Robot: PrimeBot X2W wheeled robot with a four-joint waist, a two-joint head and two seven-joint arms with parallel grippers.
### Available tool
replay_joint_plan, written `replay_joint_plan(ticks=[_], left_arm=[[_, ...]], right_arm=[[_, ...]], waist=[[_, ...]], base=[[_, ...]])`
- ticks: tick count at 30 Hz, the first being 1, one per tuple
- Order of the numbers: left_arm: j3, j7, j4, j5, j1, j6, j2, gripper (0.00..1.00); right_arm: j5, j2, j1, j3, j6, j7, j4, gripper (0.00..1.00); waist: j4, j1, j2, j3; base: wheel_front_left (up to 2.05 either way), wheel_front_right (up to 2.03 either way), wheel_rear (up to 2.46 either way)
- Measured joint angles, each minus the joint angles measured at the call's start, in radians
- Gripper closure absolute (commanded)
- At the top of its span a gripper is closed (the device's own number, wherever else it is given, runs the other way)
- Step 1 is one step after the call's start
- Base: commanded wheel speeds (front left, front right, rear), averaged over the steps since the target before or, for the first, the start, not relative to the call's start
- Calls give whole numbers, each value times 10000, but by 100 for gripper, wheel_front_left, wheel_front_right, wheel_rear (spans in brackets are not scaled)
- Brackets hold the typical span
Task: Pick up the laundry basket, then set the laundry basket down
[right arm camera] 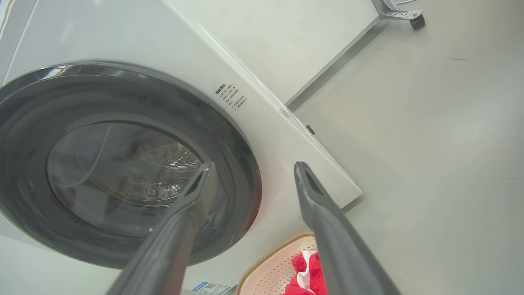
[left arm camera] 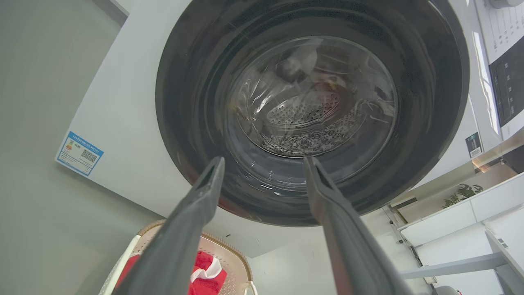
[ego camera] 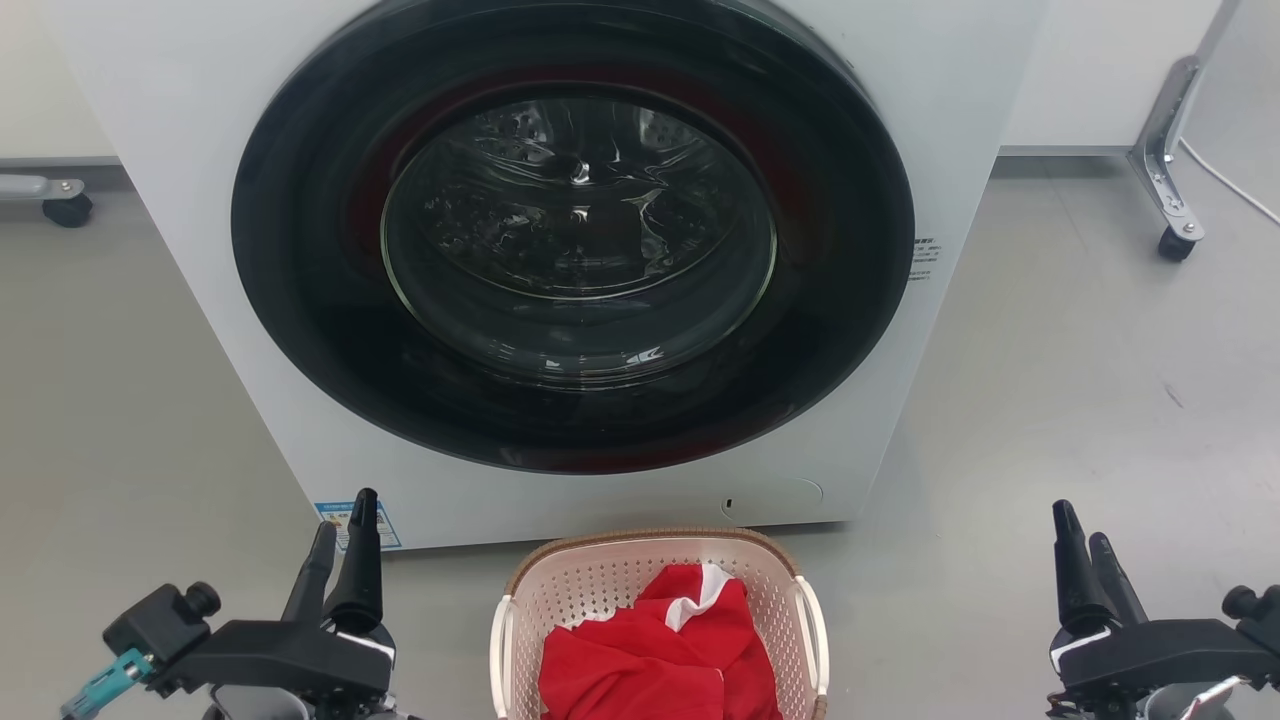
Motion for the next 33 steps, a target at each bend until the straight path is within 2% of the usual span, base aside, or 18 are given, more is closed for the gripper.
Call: replay_joint_plan(ticks=[16,33], left_arm=[[-844,-564,-272,2803,-151,500,399,0],[-1453,-1200,-320,4886,-161,943,504,0]], right_arm=[[-2635,-437,-183,861,-499,-556,-123,0],[-4897,-637,-206,1503,-851,-1183,-115,0]], waist=[[17,0,0,21],[40,0,0,15]], base=[[0,0,0],[0,0,0]])
